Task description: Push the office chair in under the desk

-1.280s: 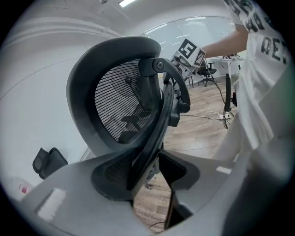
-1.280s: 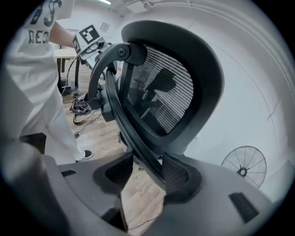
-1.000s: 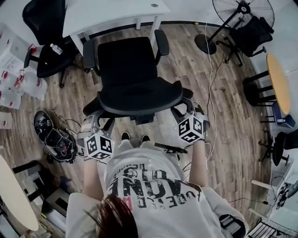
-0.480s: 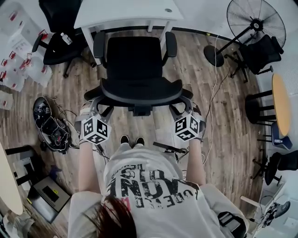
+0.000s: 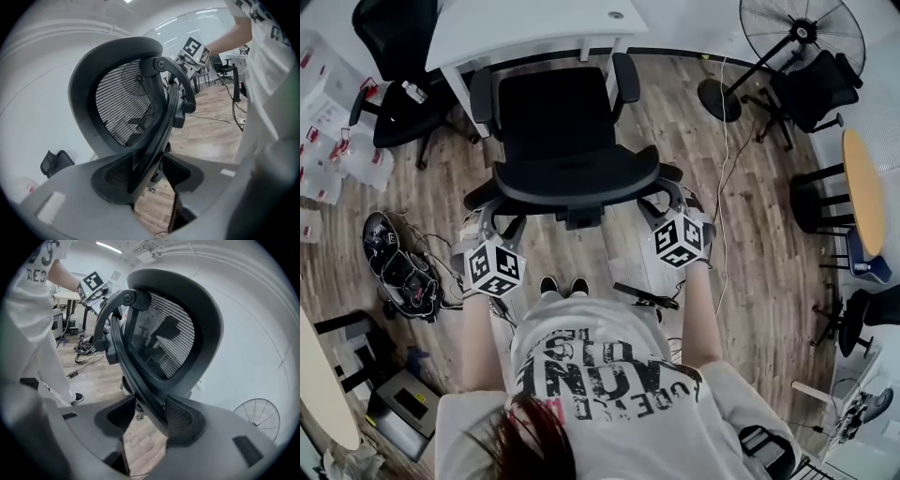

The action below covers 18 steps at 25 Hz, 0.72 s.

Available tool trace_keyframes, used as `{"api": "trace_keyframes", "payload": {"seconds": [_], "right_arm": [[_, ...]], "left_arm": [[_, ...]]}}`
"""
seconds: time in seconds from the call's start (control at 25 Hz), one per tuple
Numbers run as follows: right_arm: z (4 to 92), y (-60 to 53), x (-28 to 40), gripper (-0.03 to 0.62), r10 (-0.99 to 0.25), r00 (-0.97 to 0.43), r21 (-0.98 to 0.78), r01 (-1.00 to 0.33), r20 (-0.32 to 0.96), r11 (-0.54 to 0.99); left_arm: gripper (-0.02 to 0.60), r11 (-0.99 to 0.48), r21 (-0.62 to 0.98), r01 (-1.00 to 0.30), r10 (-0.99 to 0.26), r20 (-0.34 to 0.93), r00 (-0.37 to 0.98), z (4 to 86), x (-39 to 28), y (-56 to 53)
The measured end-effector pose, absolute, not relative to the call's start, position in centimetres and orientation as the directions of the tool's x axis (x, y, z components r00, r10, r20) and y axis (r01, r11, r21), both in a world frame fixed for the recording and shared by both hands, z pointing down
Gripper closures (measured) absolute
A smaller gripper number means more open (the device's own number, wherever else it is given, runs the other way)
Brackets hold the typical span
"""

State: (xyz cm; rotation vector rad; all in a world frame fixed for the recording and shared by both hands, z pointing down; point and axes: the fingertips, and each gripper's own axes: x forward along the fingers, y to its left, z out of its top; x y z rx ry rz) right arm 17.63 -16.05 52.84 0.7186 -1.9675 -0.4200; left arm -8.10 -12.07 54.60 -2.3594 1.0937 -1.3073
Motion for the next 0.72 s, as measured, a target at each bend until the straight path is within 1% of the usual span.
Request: {"api": "trace_keyframes", "payload": {"seconds": [0.12, 0.24, 0.52, 0.72], "right_arm": [[52.3, -17.8, 19.9, 0.41, -0.624, -0.378, 0.553, -0.288, 0.684, 0.782], [52.2, -18.3, 20.7, 0.41, -0.609, -0.388, 0.546, -0.272, 0.692, 0.792], [52.2, -18.8, 20.6, 0.408, -0.585, -0.418, 0.531, -0.251, 0.695, 0.81], [52.4, -20.1, 20.3, 0.404, -0.594, -0.413, 0.537, -0.256, 0.691, 0.803]], "left_arm": [[0.376, -0.691, -0.519, -0.503, -0.705, 0.636, 0.313, 53.8, -5.8, -13.2], [0.376, -0.675, -0.534, -0.51, -0.721, 0.623, 0.302, 53.6, -4.8, -13.3], [0.373, -0.669, -0.536, -0.515, -0.726, 0.62, 0.298, 53.5, -4.8, -13.9], [0.374, -0.674, -0.52, -0.525, -0.716, 0.636, 0.289, 53.2, -5.1, -15.3]]}}
